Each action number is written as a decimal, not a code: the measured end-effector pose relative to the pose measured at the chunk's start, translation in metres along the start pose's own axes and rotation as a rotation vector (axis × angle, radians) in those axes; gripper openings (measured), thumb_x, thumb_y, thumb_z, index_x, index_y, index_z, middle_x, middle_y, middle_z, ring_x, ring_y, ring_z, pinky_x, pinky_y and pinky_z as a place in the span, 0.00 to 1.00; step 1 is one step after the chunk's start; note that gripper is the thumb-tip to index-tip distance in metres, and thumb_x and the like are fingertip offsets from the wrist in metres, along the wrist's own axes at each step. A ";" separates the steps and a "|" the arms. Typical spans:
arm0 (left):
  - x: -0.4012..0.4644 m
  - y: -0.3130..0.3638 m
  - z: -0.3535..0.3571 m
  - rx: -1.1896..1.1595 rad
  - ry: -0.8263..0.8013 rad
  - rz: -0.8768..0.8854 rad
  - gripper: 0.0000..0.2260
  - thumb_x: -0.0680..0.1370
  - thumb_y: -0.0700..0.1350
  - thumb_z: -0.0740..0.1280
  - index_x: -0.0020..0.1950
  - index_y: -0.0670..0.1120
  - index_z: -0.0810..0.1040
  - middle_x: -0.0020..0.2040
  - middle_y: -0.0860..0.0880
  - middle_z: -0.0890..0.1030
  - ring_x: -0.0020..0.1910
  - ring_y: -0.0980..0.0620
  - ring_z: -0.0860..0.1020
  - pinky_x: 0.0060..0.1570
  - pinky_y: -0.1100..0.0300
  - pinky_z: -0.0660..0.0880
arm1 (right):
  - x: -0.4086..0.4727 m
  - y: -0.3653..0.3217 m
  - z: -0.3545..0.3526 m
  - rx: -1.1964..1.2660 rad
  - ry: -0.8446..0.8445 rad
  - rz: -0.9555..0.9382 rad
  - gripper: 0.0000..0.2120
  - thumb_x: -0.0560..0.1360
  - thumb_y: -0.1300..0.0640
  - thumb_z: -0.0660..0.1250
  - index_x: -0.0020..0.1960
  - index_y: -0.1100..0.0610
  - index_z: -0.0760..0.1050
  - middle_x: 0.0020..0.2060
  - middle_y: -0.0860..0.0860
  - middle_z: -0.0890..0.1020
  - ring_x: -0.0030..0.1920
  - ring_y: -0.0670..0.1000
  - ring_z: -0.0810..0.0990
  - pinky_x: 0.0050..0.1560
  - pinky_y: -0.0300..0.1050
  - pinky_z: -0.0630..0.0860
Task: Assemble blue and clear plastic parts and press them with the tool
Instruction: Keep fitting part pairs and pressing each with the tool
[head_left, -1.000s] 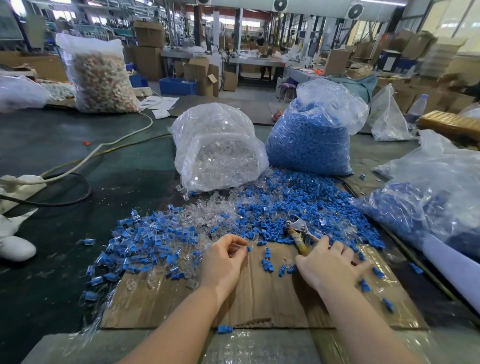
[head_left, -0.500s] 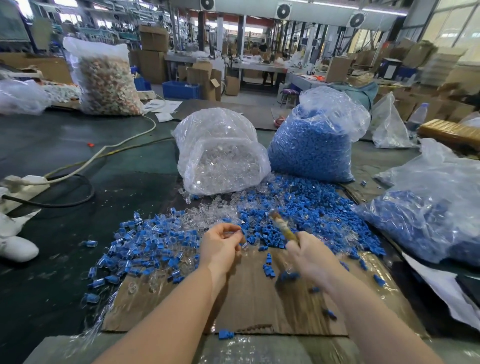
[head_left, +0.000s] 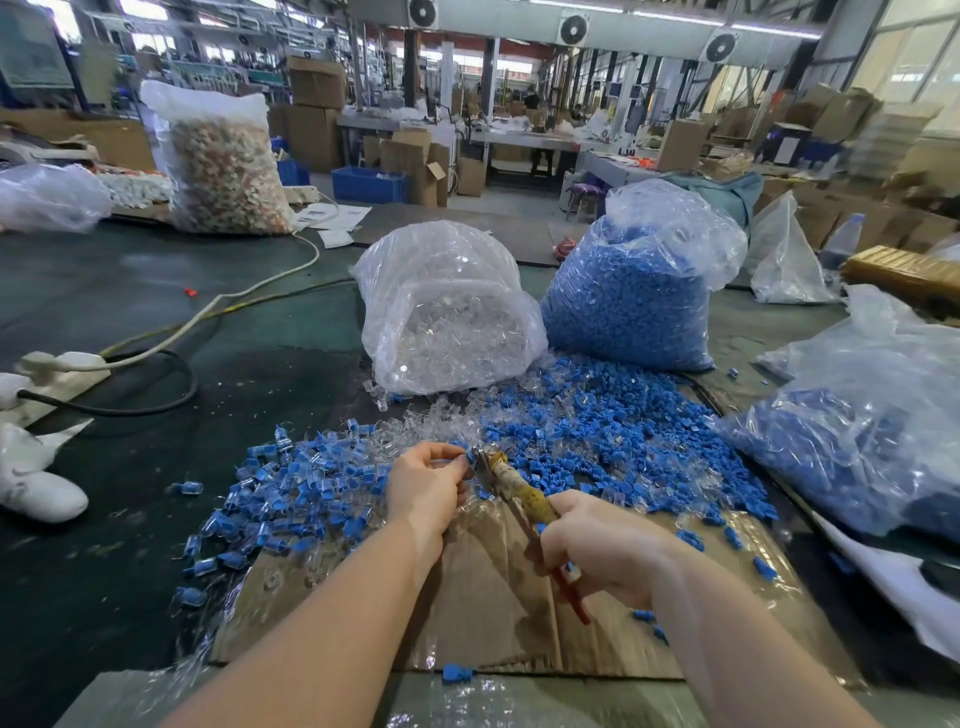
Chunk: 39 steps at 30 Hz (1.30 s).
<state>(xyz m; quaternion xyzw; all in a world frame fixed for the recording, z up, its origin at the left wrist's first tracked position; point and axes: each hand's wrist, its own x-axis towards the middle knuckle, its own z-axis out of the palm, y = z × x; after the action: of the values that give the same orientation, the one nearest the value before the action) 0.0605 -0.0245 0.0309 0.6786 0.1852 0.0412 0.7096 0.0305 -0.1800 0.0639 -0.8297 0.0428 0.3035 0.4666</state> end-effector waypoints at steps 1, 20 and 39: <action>0.000 0.000 0.000 0.005 0.005 0.001 0.04 0.77 0.36 0.64 0.47 0.44 0.77 0.41 0.46 0.78 0.33 0.55 0.75 0.30 0.65 0.73 | -0.001 -0.001 0.000 0.008 -0.006 -0.002 0.12 0.69 0.69 0.58 0.49 0.58 0.69 0.43 0.56 0.73 0.44 0.54 0.73 0.43 0.49 0.71; -0.007 0.004 0.000 0.052 -0.011 0.000 0.05 0.77 0.34 0.64 0.47 0.43 0.77 0.41 0.45 0.79 0.34 0.54 0.75 0.31 0.66 0.73 | -0.010 0.001 0.000 -0.022 -0.048 -0.044 0.11 0.69 0.70 0.58 0.44 0.55 0.69 0.41 0.53 0.72 0.43 0.52 0.69 0.37 0.43 0.65; -0.008 -0.002 0.000 0.080 -0.008 0.030 0.05 0.77 0.36 0.64 0.47 0.44 0.78 0.41 0.46 0.80 0.38 0.52 0.77 0.36 0.62 0.76 | -0.022 0.004 0.011 0.004 0.046 -0.120 0.11 0.69 0.72 0.59 0.42 0.57 0.69 0.33 0.50 0.70 0.29 0.45 0.67 0.29 0.36 0.66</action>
<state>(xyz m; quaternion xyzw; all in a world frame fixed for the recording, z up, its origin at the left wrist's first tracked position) 0.0524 -0.0268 0.0307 0.7093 0.1740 0.0417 0.6818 0.0062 -0.1780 0.0686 -0.8366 0.0043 0.2556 0.4845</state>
